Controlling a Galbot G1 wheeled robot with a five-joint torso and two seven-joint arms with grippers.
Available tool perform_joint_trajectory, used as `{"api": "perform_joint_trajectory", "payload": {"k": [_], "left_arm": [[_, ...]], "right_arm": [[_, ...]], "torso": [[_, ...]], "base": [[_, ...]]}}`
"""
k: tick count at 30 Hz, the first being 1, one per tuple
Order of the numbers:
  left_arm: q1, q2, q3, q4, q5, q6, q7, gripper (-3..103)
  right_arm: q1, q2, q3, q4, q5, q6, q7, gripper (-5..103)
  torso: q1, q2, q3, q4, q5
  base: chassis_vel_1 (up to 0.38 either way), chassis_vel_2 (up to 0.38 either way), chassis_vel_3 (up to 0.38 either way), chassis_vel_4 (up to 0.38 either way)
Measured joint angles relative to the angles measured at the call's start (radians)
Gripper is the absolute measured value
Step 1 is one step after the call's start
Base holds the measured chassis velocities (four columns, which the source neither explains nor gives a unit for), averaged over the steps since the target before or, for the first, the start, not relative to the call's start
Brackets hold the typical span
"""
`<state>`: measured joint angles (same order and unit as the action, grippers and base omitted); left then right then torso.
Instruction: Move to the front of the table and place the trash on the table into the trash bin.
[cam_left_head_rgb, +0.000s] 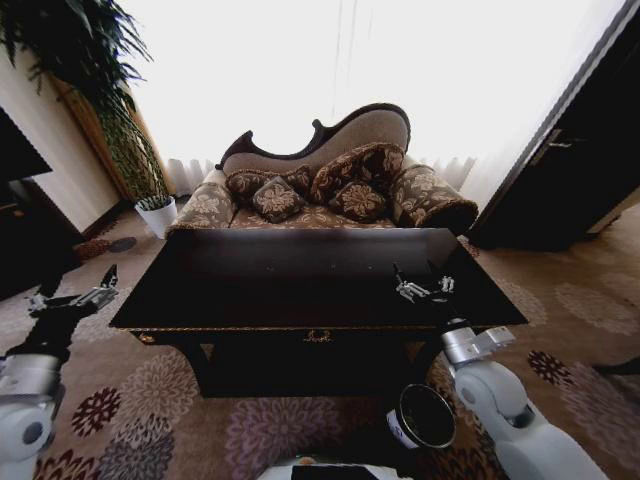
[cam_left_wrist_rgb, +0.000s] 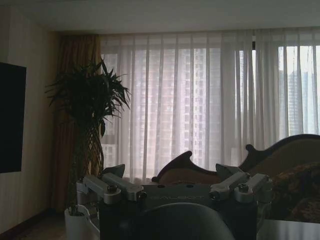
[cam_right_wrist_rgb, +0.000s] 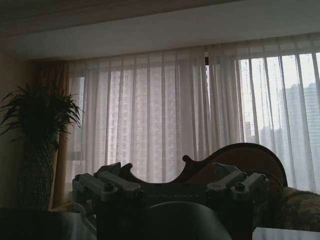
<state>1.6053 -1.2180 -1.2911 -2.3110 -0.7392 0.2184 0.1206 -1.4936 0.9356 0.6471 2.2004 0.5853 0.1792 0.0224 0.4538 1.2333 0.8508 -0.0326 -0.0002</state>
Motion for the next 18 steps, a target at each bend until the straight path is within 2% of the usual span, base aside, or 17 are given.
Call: {"api": "perform_joint_trajectory", "payload": {"k": [2,5,9,18], "left_arm": [[0.0,-0.001,-0.002,-0.004,0.0,-0.001,0.001,100],[0.0,0.001,-0.009,-0.006,-0.004,-0.001,0.002,100],[0.0,0.007,-0.018,-0.008,-0.009,-0.001,0.002,100],[-0.001,0.006,-0.017,-0.008,-0.007,-0.001,0.005,100]], "right_arm": [[0.0,-0.009,0.025,-0.028,-0.064,0.023,-0.025,100],[0.002,-0.027,0.035,-0.077,-0.085,0.031,-0.025,100],[0.013,-0.045,0.035,-0.131,-0.059,-0.034,0.047,100],[0.015,-0.032,0.06,-0.149,-0.035,-0.159,0.14,100]], "torso": [[0.0,0.0,0.0,0.0001,-0.0003],[0.0,0.0,0.0,0.0002,-0.0001],[0.0,0.0,0.0,0.0001,0.0003],[0.0,0.0,0.0,0.0001,0.0]], "base": [[0.0,0.0,0.0,0.0],[0.0,0.0,0.0,0.0],[0.0,0.0,0.0,0.0],[0.0,0.0,0.0,0.0]]}}
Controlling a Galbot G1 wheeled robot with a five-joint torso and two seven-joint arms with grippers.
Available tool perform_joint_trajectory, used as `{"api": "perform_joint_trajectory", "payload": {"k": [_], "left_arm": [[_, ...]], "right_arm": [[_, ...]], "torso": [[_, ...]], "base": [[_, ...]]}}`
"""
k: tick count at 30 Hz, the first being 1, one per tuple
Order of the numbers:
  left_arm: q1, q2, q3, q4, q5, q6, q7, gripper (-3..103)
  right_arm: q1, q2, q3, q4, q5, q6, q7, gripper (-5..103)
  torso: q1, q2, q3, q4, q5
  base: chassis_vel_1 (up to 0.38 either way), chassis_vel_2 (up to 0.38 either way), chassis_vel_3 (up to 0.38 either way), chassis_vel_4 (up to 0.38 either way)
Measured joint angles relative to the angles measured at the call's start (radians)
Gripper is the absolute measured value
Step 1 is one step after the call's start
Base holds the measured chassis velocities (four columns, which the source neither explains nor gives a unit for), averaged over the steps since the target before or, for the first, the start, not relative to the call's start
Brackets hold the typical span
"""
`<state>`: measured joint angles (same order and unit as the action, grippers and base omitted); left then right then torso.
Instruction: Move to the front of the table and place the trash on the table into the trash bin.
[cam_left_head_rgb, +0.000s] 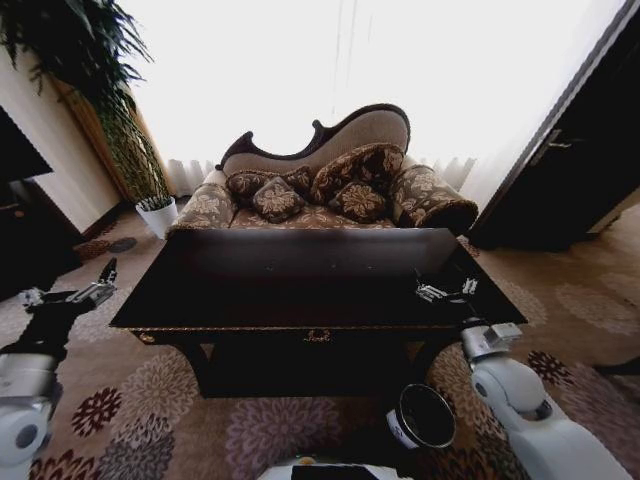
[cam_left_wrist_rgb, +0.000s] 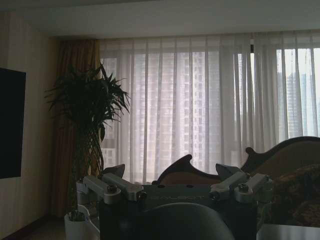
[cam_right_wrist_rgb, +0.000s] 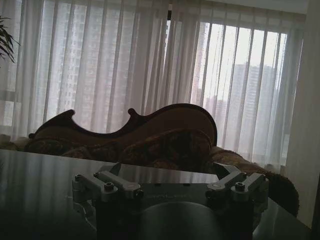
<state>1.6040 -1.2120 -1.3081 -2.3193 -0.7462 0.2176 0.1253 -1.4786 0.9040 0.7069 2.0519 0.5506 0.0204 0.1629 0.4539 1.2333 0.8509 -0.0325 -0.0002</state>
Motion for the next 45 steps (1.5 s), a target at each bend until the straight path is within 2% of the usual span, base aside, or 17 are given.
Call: {"api": "perform_joint_trajectory", "payload": {"k": [12,23,32,45], "left_arm": [[-0.007,0.0,0.009,0.007,0.004,0.0,0.002,100],[-0.012,0.003,0.015,0.014,0.007,0.0,0.003,100],[-0.016,0.005,0.023,0.017,0.009,0.0,0.003,100],[-0.018,0.009,0.029,0.019,0.012,0.001,0.003,100]], "right_arm": [[0.004,-0.012,0.075,-0.042,0.025,-0.011,0.003,100],[0.002,-0.012,0.074,-0.037,0.03,0.005,-0.009,100],[-0.001,-0.012,0.079,-0.038,0.034,0.008,-0.011,100],[-0.005,-0.003,0.086,-0.036,0.035,0.009,-0.012,100]], "torso": [[0.0,0.0,0.0,0.0,-0.0001],[0.0,0.0,0.0,0.0,-0.0001],[0.0,0.0,0.0,0.0,-0.0001],[0.0,0.0,0.0,-0.0001,-0.0001]], "base": [[0.0,0.0,0.0,0.0],[0.029,-0.032,-0.037,0.035],[0.18,-0.192,-0.192,0.202],[0.316,-0.317,-0.317,0.326]]}}
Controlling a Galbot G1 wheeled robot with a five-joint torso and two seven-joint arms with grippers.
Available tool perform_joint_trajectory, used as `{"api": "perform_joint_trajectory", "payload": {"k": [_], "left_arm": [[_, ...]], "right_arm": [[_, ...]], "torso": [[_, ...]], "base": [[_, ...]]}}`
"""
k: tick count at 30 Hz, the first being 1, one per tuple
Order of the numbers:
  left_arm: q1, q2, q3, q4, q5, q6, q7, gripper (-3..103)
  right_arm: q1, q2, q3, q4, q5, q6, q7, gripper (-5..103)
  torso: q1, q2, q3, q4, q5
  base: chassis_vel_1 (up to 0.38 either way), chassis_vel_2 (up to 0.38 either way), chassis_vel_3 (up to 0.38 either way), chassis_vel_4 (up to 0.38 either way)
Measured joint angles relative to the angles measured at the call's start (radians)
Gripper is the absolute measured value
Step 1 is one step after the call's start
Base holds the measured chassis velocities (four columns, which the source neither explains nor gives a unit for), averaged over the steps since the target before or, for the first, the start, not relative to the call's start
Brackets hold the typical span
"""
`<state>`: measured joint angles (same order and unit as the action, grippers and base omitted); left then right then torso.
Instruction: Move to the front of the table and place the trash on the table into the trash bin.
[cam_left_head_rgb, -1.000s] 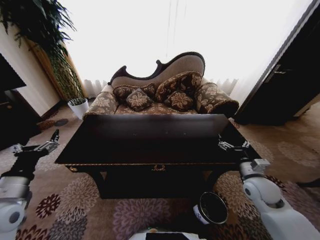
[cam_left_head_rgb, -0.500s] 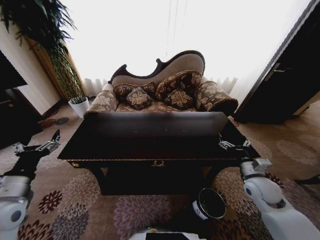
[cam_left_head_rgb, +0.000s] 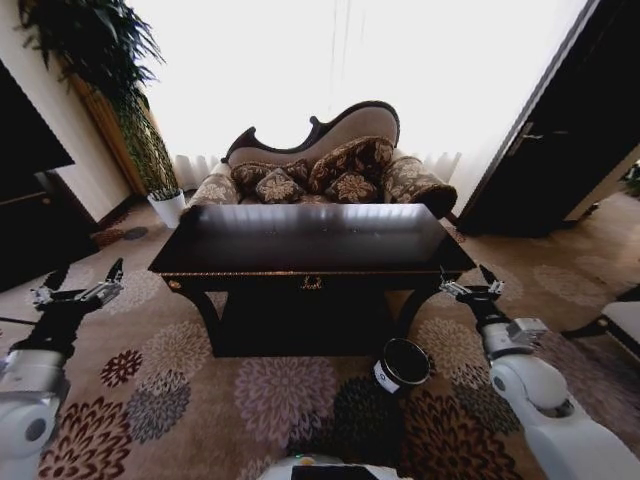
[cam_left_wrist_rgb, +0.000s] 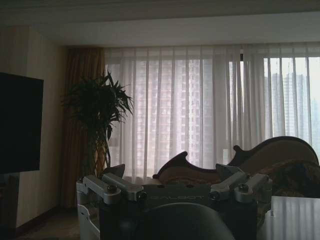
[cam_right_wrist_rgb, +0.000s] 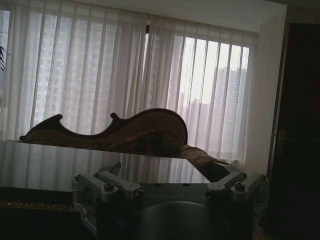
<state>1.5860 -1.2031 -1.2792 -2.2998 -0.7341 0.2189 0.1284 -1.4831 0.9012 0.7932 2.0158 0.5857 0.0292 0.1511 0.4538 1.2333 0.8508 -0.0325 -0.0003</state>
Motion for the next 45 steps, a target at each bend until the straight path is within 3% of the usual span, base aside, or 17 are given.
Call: {"api": "perform_joint_trajectory", "payload": {"k": [25,28,45], "left_arm": [[0.0,0.011,0.009,0.003,0.003,0.002,0.0,100],[-0.001,0.011,0.011,0.004,0.005,0.002,0.0,100],[-0.013,0.006,0.034,0.015,0.018,0.005,-0.006,100]], "right_arm": [[0.001,0.001,0.002,-0.013,0.0,0.014,-0.001,100],[0.0,0.003,-0.001,-0.012,0.0,0.016,-0.002,100],[-0.007,0.013,-0.022,-0.004,-0.006,0.02,-0.004,100]], "torso": [[0.0,0.0,0.0,0.0003,0.0],[-0.002,0.001,-0.001,-0.0006,0.0002],[-0.001,0.0,0.0,-0.0001,0.0003]], "base": [[0.351,-0.352,-0.354,0.354],[0.295,-0.304,-0.241,0.297],[-0.011,0.003,-0.009,0.001]]}}
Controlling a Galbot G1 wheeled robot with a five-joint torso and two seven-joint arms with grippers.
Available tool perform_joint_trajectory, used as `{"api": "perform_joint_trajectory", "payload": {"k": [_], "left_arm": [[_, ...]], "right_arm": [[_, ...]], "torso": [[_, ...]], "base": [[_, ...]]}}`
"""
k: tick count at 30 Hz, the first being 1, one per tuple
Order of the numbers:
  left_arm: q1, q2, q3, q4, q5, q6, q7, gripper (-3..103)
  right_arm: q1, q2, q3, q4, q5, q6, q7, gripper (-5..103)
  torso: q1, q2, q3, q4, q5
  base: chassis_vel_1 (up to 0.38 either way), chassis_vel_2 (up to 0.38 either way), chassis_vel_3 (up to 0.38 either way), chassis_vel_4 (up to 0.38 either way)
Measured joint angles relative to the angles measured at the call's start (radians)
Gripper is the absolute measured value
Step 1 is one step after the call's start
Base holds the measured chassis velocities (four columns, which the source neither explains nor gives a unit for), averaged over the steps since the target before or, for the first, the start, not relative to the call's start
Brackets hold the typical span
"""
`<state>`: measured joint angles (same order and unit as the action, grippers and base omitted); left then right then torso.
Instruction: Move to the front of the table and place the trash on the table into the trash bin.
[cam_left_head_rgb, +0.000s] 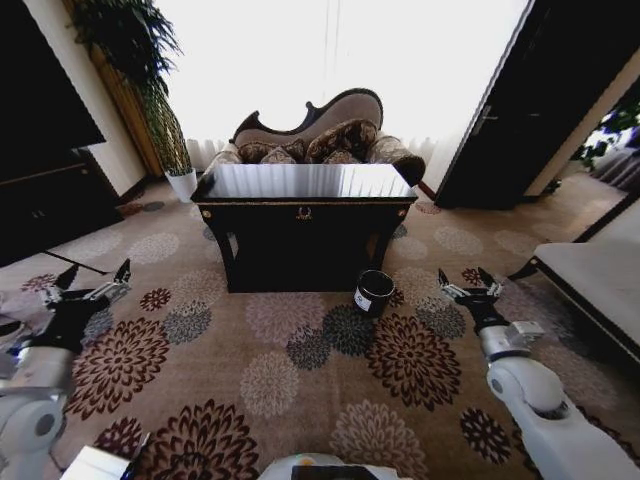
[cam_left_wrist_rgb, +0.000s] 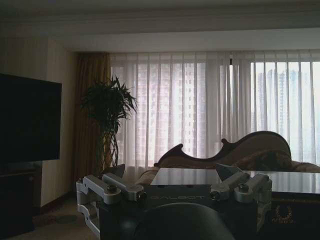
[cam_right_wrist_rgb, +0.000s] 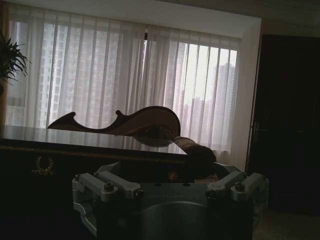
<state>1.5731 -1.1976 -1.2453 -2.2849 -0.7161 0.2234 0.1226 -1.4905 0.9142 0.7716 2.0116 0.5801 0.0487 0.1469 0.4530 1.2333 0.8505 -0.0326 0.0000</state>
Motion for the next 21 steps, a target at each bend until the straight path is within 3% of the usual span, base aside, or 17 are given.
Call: {"api": "perform_joint_trajectory", "payload": {"k": [7,13,21], "left_arm": [[0.001,0.032,0.0,0.018,-0.019,0.032,-0.053,100],[0.012,0.063,-0.019,0.037,-0.021,0.046,-0.082,100],[0.016,0.076,-0.044,0.054,-0.035,0.071,-0.114,100]], "right_arm": [[0.035,-0.02,-0.068,-0.038,0.055,-0.001,0.001,100],[0.069,0.011,-0.136,-0.076,-0.035,0.024,-0.032,100],[0.111,0.033,-0.215,-0.107,-0.069,0.028,-0.03,100]], "torso": [[0.001,0.0,0.0,0.0002,-0.0004],[0.001,0.0,0.0,0.0002,-0.0003],[0.001,0.0,0.0,0.0002,-0.0003]], "base": [[0.015,-0.025,-0.007,0.024],[0.0,0.0,0.0,0.0],[0.0,0.0,0.0,0.0]]}}
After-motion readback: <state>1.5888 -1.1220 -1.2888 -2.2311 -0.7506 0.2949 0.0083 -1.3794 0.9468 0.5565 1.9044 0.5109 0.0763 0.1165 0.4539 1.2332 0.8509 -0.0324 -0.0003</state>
